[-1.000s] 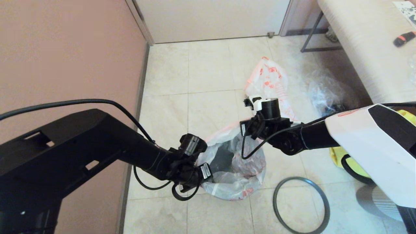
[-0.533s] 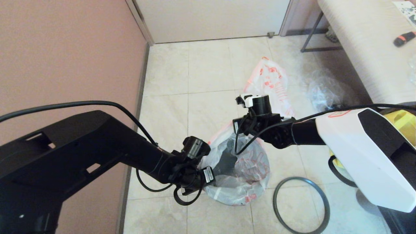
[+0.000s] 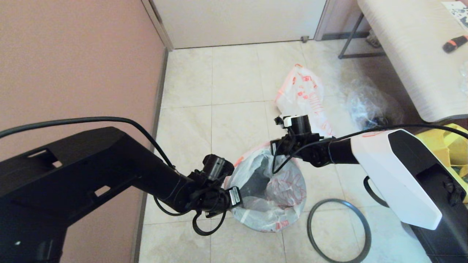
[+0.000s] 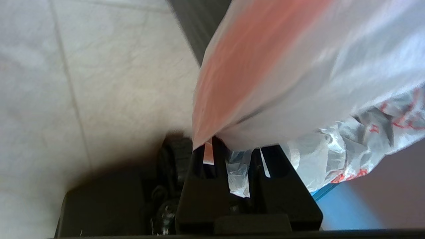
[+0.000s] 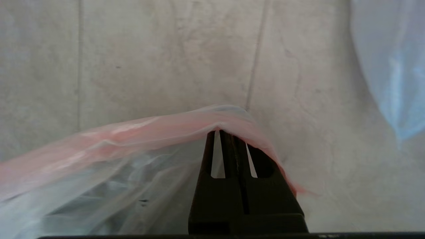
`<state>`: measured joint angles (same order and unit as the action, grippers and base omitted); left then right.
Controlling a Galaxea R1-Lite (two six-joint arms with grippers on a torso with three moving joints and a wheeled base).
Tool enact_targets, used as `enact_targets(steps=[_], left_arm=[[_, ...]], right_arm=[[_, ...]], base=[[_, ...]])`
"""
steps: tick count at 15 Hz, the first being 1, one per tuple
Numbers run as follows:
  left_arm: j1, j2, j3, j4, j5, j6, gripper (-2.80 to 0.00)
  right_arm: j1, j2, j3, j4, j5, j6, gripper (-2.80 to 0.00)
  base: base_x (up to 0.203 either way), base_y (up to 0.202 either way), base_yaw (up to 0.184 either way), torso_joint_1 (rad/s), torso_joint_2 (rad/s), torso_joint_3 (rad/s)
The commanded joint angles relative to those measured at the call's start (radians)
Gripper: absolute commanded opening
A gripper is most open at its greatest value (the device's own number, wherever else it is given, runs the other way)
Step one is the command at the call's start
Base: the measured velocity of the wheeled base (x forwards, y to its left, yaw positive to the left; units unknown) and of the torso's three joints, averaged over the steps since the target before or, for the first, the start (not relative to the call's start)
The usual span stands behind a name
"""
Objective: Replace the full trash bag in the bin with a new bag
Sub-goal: Put the new garbage bag on the trash can
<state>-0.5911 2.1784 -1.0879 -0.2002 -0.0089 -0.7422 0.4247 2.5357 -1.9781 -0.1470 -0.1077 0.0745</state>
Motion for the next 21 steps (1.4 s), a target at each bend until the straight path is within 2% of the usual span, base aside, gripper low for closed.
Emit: enact_targets(steps=[1,6,8,11,15,18,21], left_arm=[[0.004,-0.005,0.016,-0.016,-0.002,-0.002,-2.80],[0.053,0.019,-0.004,-0.021,0.000,-0.006,-2.80],[0.054,0.020,-0.005,-0.023,0.001,-0.008,-2.80],[0.056,0.020,-0.004,-0.031,0.001,-0.008,-2.80],[0.054,0.018,-0.003,-0.031,0.001,-0.008,-2.80],[0.051,0.017,-0.001,-0.031,0.001,-0.006,-2.80],[0.050,0.008,-0.001,-0.033,0.006,-0.006,-2.80]], right_arm=[[-0.013,0.005,0.001,0.011,0.001,0.002,-2.80],[-0.049,0.022,0.000,0.189,0.041,-0.015,-2.80],[-0.065,0.042,-0.001,0.197,0.044,-0.062,-2.80],[-0.075,0.031,0.003,0.181,0.053,-0.054,-2.80],[-0.047,-0.124,0.041,0.206,0.089,0.013,-2.80],[-0.022,-0.257,0.114,0.291,0.124,0.023,-2.80],[-0.001,-0.334,0.189,0.308,0.150,0.022,-2.80]], base=[[0.000,0.000,0.000,0.000,0.00,0.000],[0.000,0.000,0.000,0.000,0.00,0.000],[0.000,0.000,0.000,0.000,0.00,0.000],[0.000,0.000,0.000,0.000,0.00,0.000],[0.000,0.000,0.000,0.000,0.00,0.000],[0.000,0.000,0.000,0.000,0.00,0.000],[0.000,0.000,0.000,0.000,0.00,0.000]])
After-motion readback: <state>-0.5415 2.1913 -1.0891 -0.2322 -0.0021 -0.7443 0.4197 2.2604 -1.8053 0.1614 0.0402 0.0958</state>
